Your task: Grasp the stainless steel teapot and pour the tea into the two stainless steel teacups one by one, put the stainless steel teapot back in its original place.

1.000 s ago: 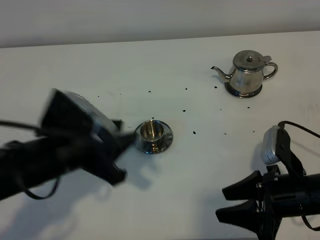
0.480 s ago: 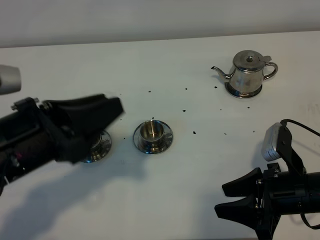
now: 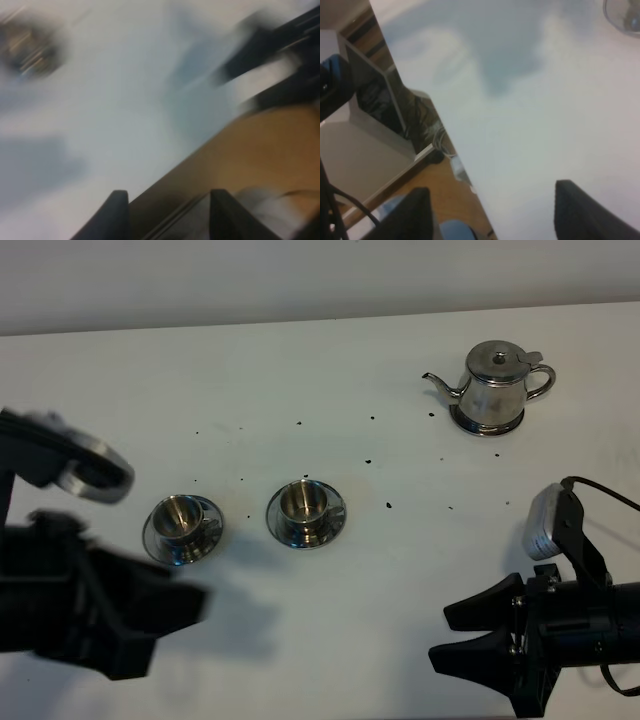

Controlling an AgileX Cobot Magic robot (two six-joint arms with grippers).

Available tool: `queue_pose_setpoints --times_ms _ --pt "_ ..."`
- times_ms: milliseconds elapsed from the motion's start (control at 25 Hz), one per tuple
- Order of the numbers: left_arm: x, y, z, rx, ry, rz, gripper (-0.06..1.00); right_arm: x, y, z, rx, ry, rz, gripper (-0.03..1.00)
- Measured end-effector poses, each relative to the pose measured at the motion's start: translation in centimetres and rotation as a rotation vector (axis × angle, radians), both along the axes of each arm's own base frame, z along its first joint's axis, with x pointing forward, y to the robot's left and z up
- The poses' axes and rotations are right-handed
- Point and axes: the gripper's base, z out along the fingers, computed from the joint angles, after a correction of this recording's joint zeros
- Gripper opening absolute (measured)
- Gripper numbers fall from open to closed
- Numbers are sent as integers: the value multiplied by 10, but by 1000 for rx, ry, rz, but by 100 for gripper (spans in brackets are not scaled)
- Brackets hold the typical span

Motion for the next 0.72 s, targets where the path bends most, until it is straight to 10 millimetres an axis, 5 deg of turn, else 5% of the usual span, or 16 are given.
queue_pose_setpoints --times_ms 240,480,720 --pt "0 37 -25 369 36 187 41 15 4 10 19 -31 -15 51" --pt "-27 54 -59 409 43 135 41 23 7 17 48 -46 -15 51" --pt "-59 70 -51 301 -100 128 41 27 8 21 61 -61 -11 51"
